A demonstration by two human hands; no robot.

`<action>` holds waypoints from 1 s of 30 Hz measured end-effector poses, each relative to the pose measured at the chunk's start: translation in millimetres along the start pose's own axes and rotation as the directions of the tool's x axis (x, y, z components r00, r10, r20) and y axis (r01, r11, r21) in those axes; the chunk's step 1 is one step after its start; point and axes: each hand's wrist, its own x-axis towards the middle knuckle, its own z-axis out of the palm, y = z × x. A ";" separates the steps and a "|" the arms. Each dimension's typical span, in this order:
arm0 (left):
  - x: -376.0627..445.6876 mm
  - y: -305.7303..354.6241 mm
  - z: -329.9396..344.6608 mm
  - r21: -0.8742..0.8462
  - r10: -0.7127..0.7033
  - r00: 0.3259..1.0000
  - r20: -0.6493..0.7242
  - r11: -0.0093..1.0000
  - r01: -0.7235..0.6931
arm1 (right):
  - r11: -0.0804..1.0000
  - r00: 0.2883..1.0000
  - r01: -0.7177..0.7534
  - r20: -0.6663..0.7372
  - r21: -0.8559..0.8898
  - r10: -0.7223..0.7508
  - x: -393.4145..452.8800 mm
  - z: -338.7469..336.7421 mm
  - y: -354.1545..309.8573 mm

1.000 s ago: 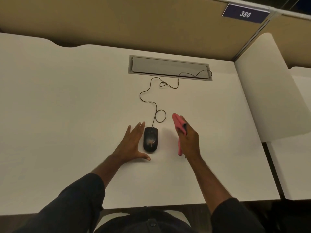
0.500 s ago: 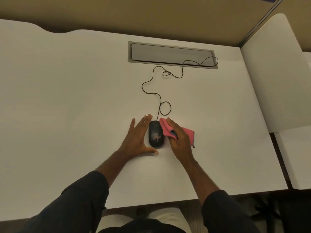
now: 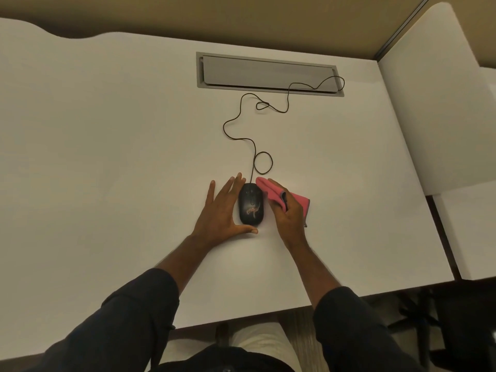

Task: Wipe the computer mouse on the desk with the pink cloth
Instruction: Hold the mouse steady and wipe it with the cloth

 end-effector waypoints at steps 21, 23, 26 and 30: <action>1.9 -1.3 3.0 -0.015 -0.002 1.000 -0.022 1.000 0.001 | 0.899 0.959 0.280 0.134 -0.337 -0.248 -2.5 -0.5 0.5; 1.7 -1.8 2.9 -0.010 0.000 1.000 -0.023 1.000 0.000 | 0.840 0.941 0.339 0.157 -0.423 -0.300 -0.6 1.2 -0.1; 1.1 -1.6 1.8 -0.003 0.001 1.000 -0.028 1.000 -0.001 | 0.763 0.915 0.402 0.202 -0.506 -0.348 3.2 4.3 3.1; 0.6 -0.9 0.6 -0.011 0.003 0.999 -0.033 1.000 -0.004 | 0.809 0.917 0.399 0.213 -0.431 -0.338 5.2 10.1 9.2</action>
